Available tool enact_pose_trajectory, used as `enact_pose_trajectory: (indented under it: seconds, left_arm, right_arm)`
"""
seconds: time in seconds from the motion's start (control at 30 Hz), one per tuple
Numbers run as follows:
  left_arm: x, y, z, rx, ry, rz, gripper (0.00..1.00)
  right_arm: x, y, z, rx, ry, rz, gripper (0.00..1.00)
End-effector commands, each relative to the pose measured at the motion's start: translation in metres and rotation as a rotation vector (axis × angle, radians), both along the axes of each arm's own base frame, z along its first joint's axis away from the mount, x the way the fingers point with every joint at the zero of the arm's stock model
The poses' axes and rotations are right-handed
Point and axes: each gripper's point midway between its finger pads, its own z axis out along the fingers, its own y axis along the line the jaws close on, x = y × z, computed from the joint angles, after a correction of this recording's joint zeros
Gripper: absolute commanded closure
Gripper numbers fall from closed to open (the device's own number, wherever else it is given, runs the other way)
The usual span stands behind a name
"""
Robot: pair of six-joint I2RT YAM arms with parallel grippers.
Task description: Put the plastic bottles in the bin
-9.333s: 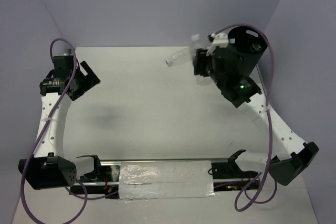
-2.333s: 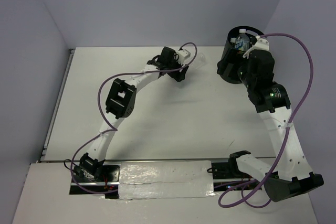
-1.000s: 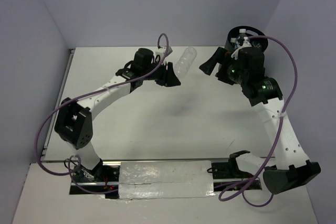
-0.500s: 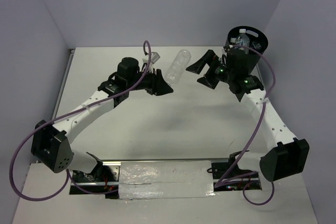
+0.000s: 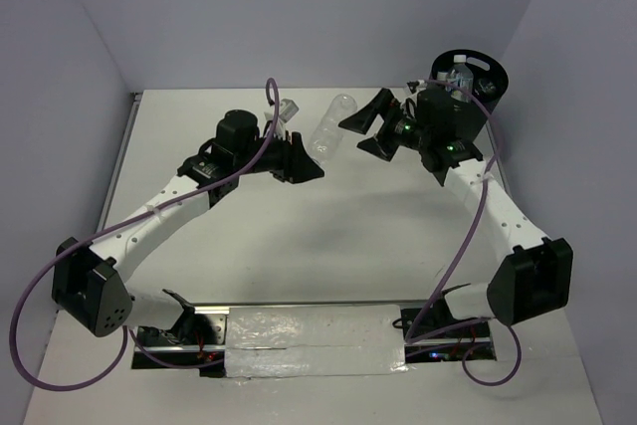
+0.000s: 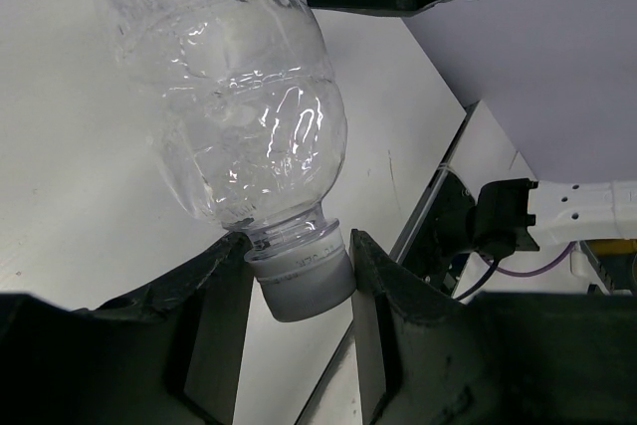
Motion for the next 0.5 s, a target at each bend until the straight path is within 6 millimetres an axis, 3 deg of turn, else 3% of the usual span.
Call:
enact_pose_trajectory:
  seconds: [0.0,0.47]
  left_arm:
    - [-0.004,0.001,0.011,-0.010,-0.052,-0.015,1.00]
    - [-0.011,0.006,0.011,-0.010,-0.051,-0.017,1.00]
  right_arm:
    - [0.008,0.011,0.027,0.034,-0.089,0.025,0.00]
    - [0.037,0.038,0.023,0.070,-0.062,0.075,0.00]
